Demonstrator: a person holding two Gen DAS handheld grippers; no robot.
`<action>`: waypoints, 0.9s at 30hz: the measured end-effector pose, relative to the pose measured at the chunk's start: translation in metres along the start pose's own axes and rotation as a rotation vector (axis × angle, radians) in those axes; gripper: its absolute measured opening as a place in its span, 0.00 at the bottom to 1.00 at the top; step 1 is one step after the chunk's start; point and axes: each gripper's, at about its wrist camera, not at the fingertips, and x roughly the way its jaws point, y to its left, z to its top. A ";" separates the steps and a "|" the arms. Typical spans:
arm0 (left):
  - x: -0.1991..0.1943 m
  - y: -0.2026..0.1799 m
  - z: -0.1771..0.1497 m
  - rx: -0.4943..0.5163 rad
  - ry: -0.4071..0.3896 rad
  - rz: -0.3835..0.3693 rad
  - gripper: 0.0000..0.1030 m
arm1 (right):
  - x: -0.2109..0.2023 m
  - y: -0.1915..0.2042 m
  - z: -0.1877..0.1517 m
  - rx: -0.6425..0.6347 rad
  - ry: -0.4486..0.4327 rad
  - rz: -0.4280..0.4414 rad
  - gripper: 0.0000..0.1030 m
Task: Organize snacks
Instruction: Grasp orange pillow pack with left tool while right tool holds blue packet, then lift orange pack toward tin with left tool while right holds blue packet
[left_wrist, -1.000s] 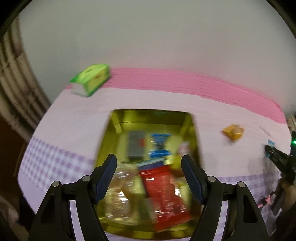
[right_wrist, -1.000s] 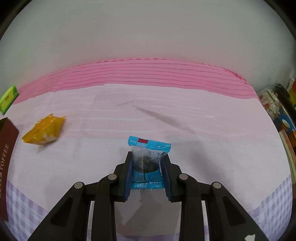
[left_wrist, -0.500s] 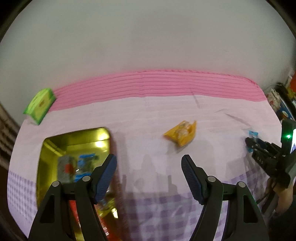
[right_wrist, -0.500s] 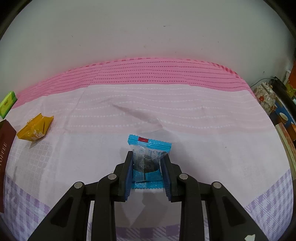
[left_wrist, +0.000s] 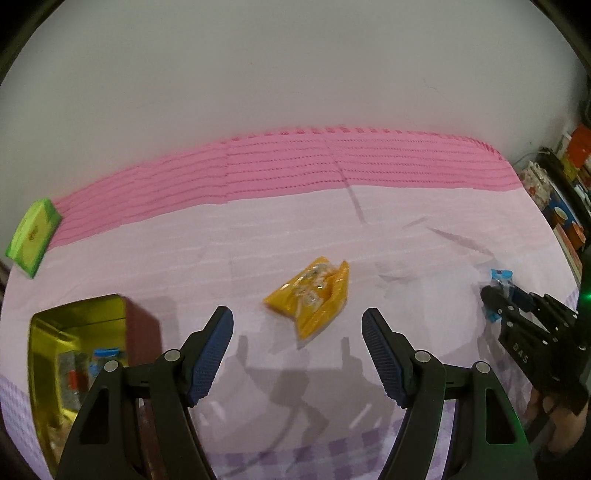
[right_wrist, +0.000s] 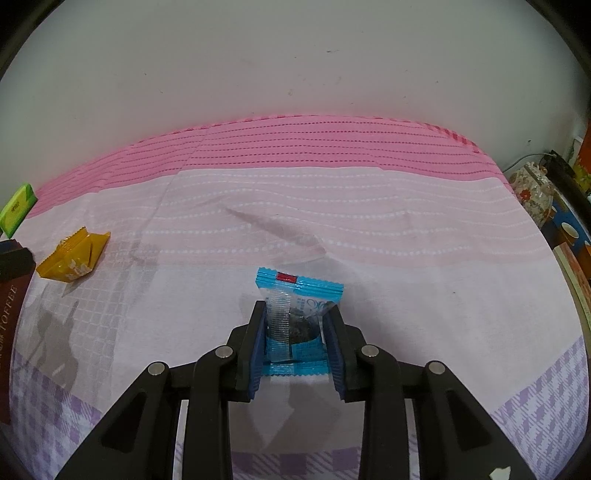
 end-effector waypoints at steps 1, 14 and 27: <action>0.004 -0.001 0.001 0.000 0.005 -0.002 0.71 | 0.000 0.000 0.000 0.000 0.000 0.001 0.28; 0.048 -0.003 0.018 -0.016 0.068 0.003 0.70 | 0.000 0.000 0.000 0.004 0.000 0.004 0.29; 0.059 -0.007 0.012 0.008 0.113 0.019 0.57 | 0.000 0.000 0.000 0.005 0.000 0.004 0.29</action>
